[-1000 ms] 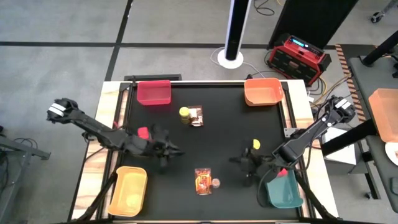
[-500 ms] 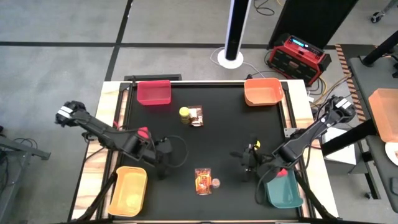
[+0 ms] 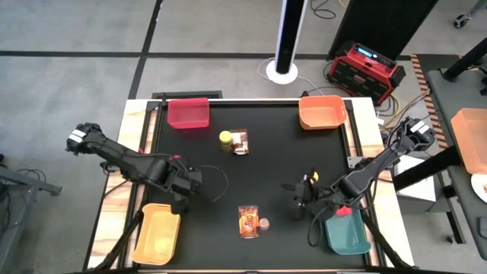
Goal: Sort spices by type
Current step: Put the top brown seasoning bottle into the yellow bin
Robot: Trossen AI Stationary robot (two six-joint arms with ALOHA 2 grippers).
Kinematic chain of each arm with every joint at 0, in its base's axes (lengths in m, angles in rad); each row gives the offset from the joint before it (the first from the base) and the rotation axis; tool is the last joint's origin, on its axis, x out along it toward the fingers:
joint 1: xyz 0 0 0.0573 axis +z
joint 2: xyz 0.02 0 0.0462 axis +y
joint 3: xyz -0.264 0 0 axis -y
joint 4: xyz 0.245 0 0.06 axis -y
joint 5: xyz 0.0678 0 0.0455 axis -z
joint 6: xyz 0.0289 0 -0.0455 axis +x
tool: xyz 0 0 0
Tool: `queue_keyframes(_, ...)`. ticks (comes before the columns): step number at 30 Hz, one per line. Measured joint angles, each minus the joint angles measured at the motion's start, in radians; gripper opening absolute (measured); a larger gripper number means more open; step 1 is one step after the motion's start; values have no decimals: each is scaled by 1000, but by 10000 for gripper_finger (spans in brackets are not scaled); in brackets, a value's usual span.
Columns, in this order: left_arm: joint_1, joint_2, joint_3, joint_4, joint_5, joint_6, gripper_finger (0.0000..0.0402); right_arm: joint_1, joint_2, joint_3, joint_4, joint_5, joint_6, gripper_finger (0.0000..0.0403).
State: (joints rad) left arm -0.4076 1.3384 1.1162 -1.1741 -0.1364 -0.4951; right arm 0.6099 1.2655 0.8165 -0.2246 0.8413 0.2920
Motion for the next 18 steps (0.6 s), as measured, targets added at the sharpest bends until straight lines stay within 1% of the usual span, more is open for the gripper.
queue_keyframes(2,4,-14,-23,27,-17,33,20,-1,0,0,8,0,3,9)
queue_keyframes(6,26,-44,-92,63,-33,42,50,0,0,-1,9,0,25,9)
queue_keyframes(14,49,-87,-224,216,-40,42,132,-2,0,-21,21,-1,24,9)
queue_keyframes(18,68,-80,-268,232,-40,42,167,-2,0,-30,22,-1,24,9)
